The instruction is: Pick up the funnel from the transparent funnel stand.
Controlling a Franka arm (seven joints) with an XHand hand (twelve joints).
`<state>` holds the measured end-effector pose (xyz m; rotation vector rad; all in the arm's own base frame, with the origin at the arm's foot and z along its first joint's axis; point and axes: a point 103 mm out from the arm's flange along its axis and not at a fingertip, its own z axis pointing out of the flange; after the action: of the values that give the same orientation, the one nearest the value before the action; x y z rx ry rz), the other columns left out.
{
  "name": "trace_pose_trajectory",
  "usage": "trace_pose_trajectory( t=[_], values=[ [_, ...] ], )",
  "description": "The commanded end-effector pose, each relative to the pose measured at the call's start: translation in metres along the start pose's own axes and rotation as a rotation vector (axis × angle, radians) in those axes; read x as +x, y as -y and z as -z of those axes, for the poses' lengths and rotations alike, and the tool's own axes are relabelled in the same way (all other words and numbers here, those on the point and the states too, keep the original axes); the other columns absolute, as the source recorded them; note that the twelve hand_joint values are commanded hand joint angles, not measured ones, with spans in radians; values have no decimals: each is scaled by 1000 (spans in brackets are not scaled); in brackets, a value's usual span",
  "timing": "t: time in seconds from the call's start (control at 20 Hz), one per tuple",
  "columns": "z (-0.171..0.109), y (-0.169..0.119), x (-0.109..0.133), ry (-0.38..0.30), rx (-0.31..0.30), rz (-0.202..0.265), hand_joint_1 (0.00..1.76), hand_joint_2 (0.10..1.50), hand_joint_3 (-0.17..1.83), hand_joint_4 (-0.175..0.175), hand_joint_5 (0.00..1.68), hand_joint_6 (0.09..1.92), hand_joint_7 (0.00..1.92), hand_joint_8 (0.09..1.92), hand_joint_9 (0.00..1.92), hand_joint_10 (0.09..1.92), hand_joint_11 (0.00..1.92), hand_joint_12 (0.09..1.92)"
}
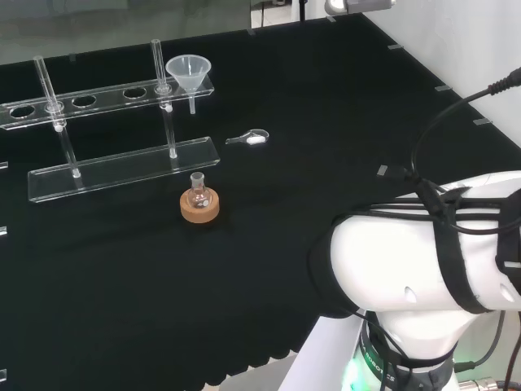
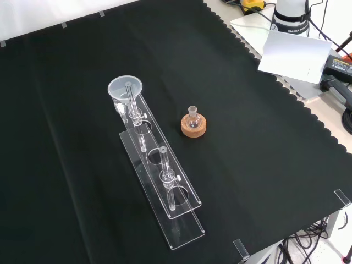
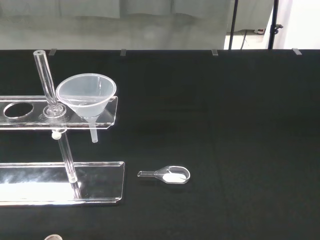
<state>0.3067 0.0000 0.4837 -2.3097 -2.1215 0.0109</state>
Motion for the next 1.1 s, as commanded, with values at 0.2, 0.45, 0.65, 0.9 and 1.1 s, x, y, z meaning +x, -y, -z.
trace_pose_trajectory(
  t=[0.2, 0.45, 0.65, 0.9, 1.1],
  values=[
    [-2, 0, 3, 44, 0, -39, 10, 1164, 446, 29, 142, 87, 0, 232, 129, 627, 121, 1353],
    [-4, -2, 11, 45, 4, -71, 0, 1176, 438, 29, 143, 87, 0, 223, 127, 626, 118, 1353],
    [-7, -6, 19, 58, 6, -88, 0, 1192, 407, 29, 153, 87, 0, 231, 129, 627, 120, 1352],
    [-16, -17, 0, -47, -2, -43, 0, 1196, 400, 28, 157, 87, 0, 234, 130, 628, 122, 1353],
    [-26, -35, -5, 4, 25, -81, 0, 1198, 396, 28, 162, 87, 0, 239, 134, 629, 123, 1353]
  ],
)
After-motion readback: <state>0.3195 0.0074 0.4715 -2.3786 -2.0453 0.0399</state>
